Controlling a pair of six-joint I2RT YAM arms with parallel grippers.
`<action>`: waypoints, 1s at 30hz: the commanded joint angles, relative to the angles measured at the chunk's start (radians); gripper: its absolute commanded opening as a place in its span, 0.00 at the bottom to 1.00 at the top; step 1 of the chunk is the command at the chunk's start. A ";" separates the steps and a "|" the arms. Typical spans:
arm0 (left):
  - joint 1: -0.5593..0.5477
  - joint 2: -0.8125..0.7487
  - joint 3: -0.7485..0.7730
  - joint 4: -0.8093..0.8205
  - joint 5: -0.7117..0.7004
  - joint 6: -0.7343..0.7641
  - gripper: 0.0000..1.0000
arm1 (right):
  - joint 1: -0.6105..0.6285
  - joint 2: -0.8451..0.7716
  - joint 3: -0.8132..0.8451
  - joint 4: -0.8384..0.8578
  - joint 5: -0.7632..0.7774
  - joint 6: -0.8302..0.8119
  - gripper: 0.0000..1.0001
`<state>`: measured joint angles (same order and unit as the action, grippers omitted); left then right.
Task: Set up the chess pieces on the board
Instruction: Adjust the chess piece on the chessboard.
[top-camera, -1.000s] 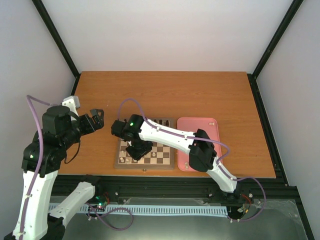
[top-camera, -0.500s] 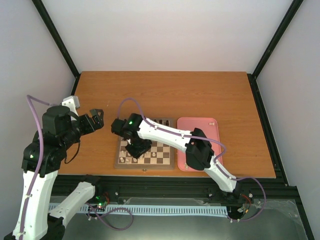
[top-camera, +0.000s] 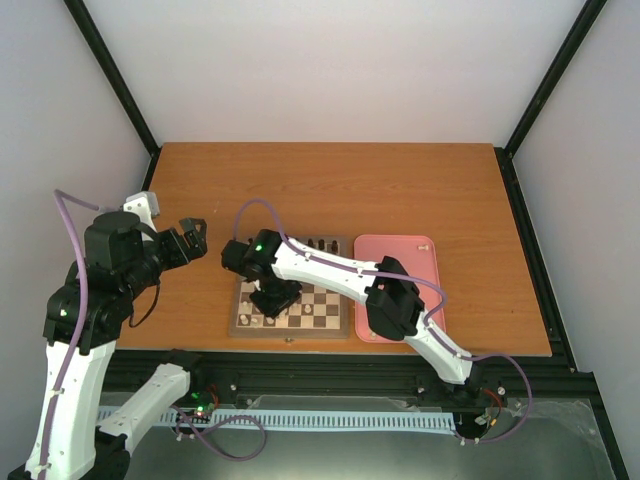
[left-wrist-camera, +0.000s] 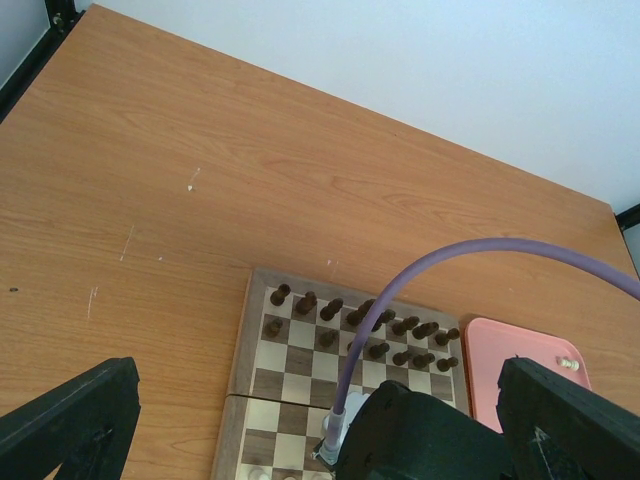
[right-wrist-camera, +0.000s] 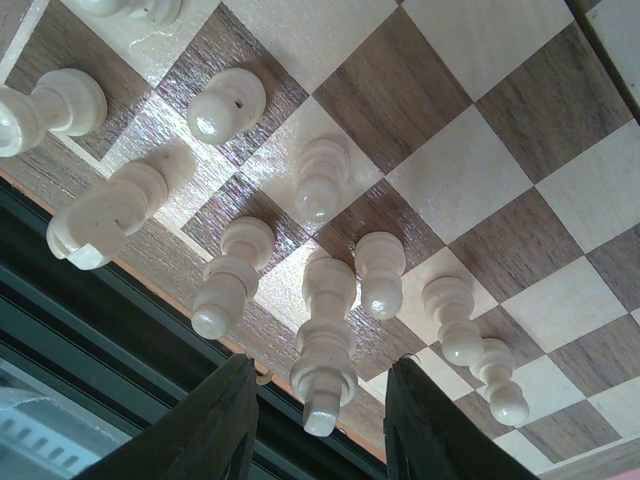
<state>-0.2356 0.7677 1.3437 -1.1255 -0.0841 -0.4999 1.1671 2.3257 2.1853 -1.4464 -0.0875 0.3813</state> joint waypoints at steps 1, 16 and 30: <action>0.006 -0.003 0.011 -0.017 -0.012 0.018 1.00 | -0.005 0.005 0.005 0.010 0.001 -0.007 0.35; 0.007 -0.002 0.000 -0.016 -0.014 0.018 1.00 | -0.006 -0.001 -0.049 0.018 -0.003 -0.007 0.24; 0.007 0.001 -0.012 -0.002 -0.008 0.012 1.00 | -0.005 -0.028 -0.054 0.000 -0.022 -0.010 0.21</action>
<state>-0.2356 0.7681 1.3331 -1.1255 -0.0868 -0.4999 1.1664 2.3260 2.1391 -1.4277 -0.0921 0.3782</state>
